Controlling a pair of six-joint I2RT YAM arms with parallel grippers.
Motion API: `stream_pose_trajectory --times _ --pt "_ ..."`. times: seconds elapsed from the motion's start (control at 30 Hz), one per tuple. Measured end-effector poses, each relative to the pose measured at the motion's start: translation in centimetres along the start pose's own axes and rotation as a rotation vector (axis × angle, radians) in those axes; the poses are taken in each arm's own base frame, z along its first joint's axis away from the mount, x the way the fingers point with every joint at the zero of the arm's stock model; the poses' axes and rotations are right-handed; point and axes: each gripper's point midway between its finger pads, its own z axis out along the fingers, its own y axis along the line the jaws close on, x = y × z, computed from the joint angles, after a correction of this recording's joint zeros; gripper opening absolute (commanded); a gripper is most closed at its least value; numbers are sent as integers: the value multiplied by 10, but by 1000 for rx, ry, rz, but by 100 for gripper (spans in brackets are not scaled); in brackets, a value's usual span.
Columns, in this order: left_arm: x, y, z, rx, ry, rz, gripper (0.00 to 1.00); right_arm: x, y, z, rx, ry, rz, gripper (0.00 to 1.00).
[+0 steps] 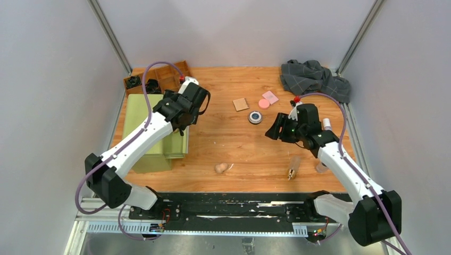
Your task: Organize the makeup
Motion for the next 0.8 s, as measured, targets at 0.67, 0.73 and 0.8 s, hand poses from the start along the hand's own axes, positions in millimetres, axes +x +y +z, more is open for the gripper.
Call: stream_pose_trajectory --times 0.67,0.73,0.8 --pt "131 -204 -67 597 79 382 75 -26 -61 -42 345 -178 -75 60" --pt "145 -211 -59 602 111 407 70 -25 -62 -42 352 -175 -82 60" --pt "155 -221 -55 618 134 424 59 -24 -63 -42 353 -169 -90 60"
